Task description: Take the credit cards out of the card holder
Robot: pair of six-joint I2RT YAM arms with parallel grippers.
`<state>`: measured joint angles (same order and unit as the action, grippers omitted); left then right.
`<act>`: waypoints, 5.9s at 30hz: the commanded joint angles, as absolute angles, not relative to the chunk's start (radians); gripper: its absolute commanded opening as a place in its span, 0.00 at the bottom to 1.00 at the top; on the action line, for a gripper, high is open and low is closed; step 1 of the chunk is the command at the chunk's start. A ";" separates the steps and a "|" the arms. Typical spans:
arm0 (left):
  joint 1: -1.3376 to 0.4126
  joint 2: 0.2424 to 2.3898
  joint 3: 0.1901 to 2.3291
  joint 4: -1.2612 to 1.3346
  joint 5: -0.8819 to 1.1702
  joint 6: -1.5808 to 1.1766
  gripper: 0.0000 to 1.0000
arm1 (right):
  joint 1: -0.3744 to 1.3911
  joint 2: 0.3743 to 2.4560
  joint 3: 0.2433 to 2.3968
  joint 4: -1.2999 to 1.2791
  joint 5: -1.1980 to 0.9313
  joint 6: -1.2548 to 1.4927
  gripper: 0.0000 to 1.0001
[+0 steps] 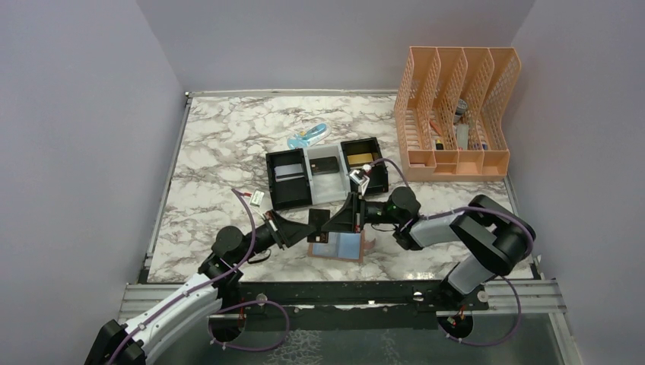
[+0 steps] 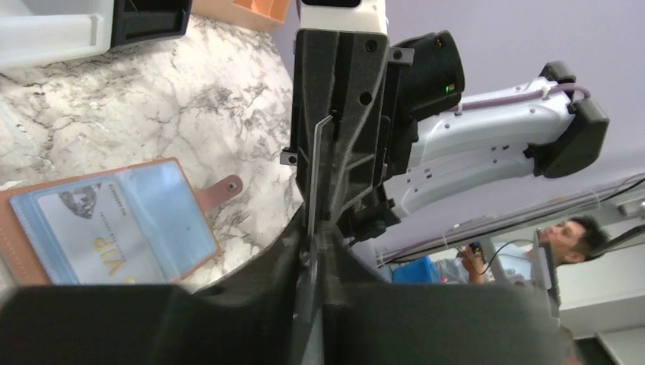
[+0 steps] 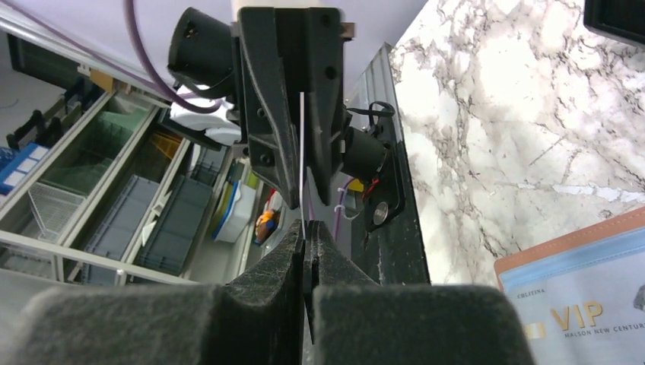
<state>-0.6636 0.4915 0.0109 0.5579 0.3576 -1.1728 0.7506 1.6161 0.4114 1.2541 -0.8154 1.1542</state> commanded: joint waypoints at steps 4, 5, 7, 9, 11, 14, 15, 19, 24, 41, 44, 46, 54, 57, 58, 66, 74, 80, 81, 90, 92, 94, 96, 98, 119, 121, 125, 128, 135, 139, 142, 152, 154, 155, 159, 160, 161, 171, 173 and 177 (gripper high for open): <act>-0.661 0.482 0.031 0.530 0.377 -1.161 0.76 | 0.742 1.362 0.398 0.904 -0.609 0.966 0.01; -0.661 0.476 0.056 0.492 0.382 -1.146 0.92 | 0.737 1.305 0.389 0.789 -0.515 0.933 0.01; -0.661 0.456 0.138 0.328 0.347 -1.072 0.99 | 0.731 1.184 0.369 0.641 -0.338 0.850 0.01; -0.661 0.445 0.233 0.072 0.250 -0.968 0.99 | 0.729 1.090 0.384 0.484 -0.186 0.770 0.01; -0.660 0.456 0.329 -0.138 0.148 -0.873 0.99 | 0.727 1.031 0.420 0.367 -0.087 0.687 0.01; -0.660 0.502 0.456 -0.336 0.019 -0.785 0.99 | 0.727 0.984 0.462 0.258 0.026 0.588 0.01; -0.660 0.522 0.492 -0.382 -0.021 -0.766 0.99 | 0.727 0.978 0.469 0.237 0.061 0.557 0.01; -0.660 0.602 0.619 -0.544 -0.188 -0.695 0.99 | 0.727 0.986 0.500 0.203 0.106 0.451 0.01; -0.660 0.666 0.753 -0.693 -0.365 -0.638 0.99 | 0.727 1.042 0.579 0.178 0.029 0.312 0.01; -0.302 0.680 0.722 -0.609 -0.213 -0.495 0.99 | 0.738 1.342 0.858 0.099 -0.014 0.089 0.01; -0.281 0.642 0.709 -0.600 -0.230 -0.493 0.99 | 0.745 1.396 0.912 0.057 0.029 0.047 0.01; -0.278 0.631 0.702 -0.600 -0.241 -0.499 0.99 | 0.752 1.436 0.955 0.026 0.053 0.013 0.01; -0.276 0.643 0.691 -0.587 -0.214 -0.495 0.99 | 0.756 1.610 1.083 -0.031 0.094 -0.041 0.01; -0.273 0.626 0.688 -0.586 -0.229 -0.491 0.99 | 0.757 1.652 1.115 -0.022 0.124 -0.090 0.01; -0.272 0.621 0.687 -0.584 -0.231 -0.491 0.99 | 0.760 1.668 1.131 -0.027 0.144 -0.106 0.01; -0.264 0.610 0.680 -0.569 -0.209 -0.477 0.99 | 0.789 1.804 1.196 -0.013 0.253 -0.304 0.01; -0.240 0.611 0.677 -0.564 -0.193 -0.474 0.99 | 0.830 1.866 1.145 0.198 0.423 -0.516 0.01; -0.229 0.621 0.675 -0.555 -0.170 -0.469 0.99 | 0.833 1.907 1.149 0.252 0.459 -0.589 0.01; -0.227 0.624 0.675 -0.554 -0.168 -0.469 0.99 | 0.833 1.913 1.147 0.259 0.455 -0.600 0.01; -0.222 0.629 0.673 -0.551 -0.155 -0.468 0.99 | 0.833 1.960 1.152 0.282 0.392 -0.658 0.01; -0.221 0.630 0.674 -0.550 -0.152 -0.467 0.99 | 0.832 1.967 1.157 0.290 0.387 -0.676 0.02; -0.221 0.632 0.672 -0.549 -0.148 -0.467 0.99 | 0.833 1.980 1.163 0.295 0.384 -0.695 0.03; -0.219 0.632 0.672 -0.549 -0.146 -0.466 0.99 | 0.833 1.994 1.175 0.271 0.368 -0.705 0.04; -0.219 0.632 0.671 -0.548 -0.145 -0.467 0.99 | 0.833 2.004 1.184 0.250 0.344 -0.715 0.04; -0.214 0.646 0.667 -0.538 -0.120 -0.463 0.99 | 0.833 2.010 1.151 0.259 0.311 -0.783 0.30; -0.215 0.647 0.667 -0.537 -0.120 -0.462 0.99 | 0.833 2.002 1.147 0.263 0.310 -0.783 0.30; -0.213 0.645 0.667 -0.538 -0.120 -0.462 0.99 | 0.833 1.984 1.141 0.255 0.301 -0.777 0.30; -0.213 0.646 0.667 -0.537 -0.118 -0.461 0.99 | 0.833 1.969 1.137 0.232 0.292 -0.764 0.30; -0.213 0.644 0.666 -0.536 -0.114 -0.462 0.99 | 0.833 1.933 1.125 0.213 0.268 -0.717 0.31; -0.213 0.646 0.666 -0.535 -0.110 -0.463 0.99 | 0.833 1.934 1.116 0.257 0.308 -0.712 0.31; -0.213 0.642 0.666 -0.537 -0.109 -0.463 0.99 | 0.833 1.915 1.122 0.274 0.335 -0.669 0.31; -0.213 0.608 0.656 -0.517 -0.063 -0.453 0.99 | 0.830 1.566 0.965 0.294 0.419 -0.135 0.47; -0.213 0.605 0.653 -0.509 -0.037 -0.450 0.99 | 0.828 1.500 0.916 0.238 0.403 0.022 0.47; -0.213 0.605 0.652 -0.508 -0.032 -0.449 0.99 | 0.828 1.465 0.884 0.214 0.390 0.091 0.47; -0.213 0.602 0.652 -0.505 -0.028 -0.448 0.99 | 0.828 1.311 0.733 0.187 0.297 0.296 0.48; -0.213 0.600 0.651 -0.506 -0.028 -0.448 0.99 | 0.828 1.274 0.700 0.180 0.275 0.341 0.48; -0.213 0.601 0.650 -0.506 -0.028 -0.448 0.99 | 0.827 1.242 0.672 0.176 0.241 0.372 0.48; -0.215 0.605 0.646 -0.461 0.118 -0.419 0.99 | 0.828 1.143 0.483 0.263 -0.110 0.589 0.48; -0.216 0.606 0.636 -0.425 0.233 -0.408 0.99 | 0.827 1.167 0.464 0.281 -0.143 0.649 0.48; -0.225 0.651 0.631 -0.411 0.311 -0.443 0.99 | 0.828 1.217 0.434 0.317 -0.225 0.731 0.48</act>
